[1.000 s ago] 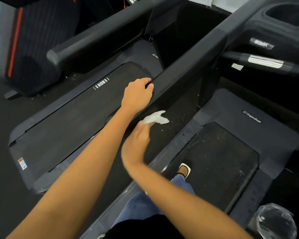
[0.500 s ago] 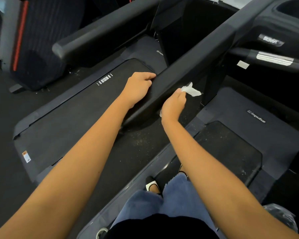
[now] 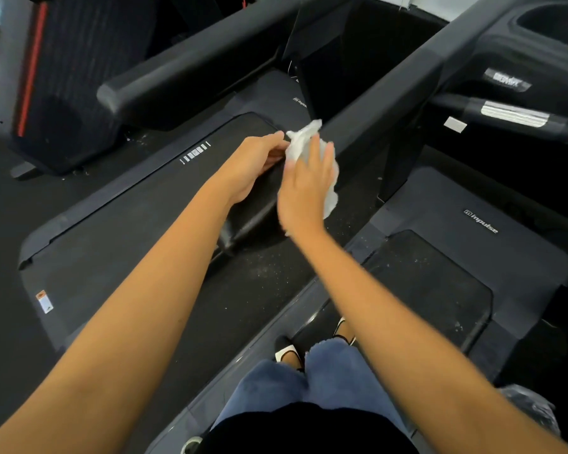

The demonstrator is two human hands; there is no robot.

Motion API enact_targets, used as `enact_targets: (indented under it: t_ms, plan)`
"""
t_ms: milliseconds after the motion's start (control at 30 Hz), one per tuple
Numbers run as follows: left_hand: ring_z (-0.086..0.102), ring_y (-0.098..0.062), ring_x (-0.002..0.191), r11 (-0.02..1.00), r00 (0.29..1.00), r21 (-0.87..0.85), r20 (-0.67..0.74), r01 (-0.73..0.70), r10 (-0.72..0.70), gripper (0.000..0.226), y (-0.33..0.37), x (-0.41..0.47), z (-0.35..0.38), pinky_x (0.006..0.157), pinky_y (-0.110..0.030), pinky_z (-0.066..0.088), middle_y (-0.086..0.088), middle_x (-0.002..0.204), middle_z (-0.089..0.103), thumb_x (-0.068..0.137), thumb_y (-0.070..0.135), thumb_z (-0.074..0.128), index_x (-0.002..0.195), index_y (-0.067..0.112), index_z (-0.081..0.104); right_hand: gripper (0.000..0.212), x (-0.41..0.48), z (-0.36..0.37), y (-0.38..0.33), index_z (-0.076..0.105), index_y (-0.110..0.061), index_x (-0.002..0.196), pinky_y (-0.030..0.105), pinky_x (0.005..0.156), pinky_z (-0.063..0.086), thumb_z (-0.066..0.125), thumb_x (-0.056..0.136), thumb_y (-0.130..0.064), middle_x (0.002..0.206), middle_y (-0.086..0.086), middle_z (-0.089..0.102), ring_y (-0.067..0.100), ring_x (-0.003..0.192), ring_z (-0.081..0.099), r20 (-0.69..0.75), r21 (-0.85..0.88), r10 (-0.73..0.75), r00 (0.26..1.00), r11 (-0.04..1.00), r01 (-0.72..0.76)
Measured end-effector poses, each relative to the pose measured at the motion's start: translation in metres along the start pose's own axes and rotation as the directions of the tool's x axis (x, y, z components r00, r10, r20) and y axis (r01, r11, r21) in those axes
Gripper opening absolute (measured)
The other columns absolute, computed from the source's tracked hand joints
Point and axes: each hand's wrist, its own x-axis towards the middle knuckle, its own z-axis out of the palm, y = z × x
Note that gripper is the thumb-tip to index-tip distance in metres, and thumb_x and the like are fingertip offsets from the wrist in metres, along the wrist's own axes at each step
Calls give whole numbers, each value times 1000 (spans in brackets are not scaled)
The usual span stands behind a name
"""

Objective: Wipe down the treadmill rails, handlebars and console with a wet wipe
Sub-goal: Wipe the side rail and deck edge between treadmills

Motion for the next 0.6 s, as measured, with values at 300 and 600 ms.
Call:
enact_targets:
  t_ms: [300,600]
  plan:
    - [57,-6,113,992,993,-28,30,119,-118,78,3,4,-10,104,-23,36,2,124,62,92,71,22,124,11,61,46,-126,47,-11,26,-9,146,55,119,7,18,105,-29,161,5,0,30,147,-16,209,-75,-118,971,988,136]
    - [53,-4,118,996,994,35,65,85,-87,81,-1,4,-10,101,-20,33,5,129,58,91,72,18,129,13,58,59,-104,34,-10,-9,-31,151,29,121,-3,27,104,-31,161,-9,-8,-3,145,-8,108,499,307,945,806,-319]
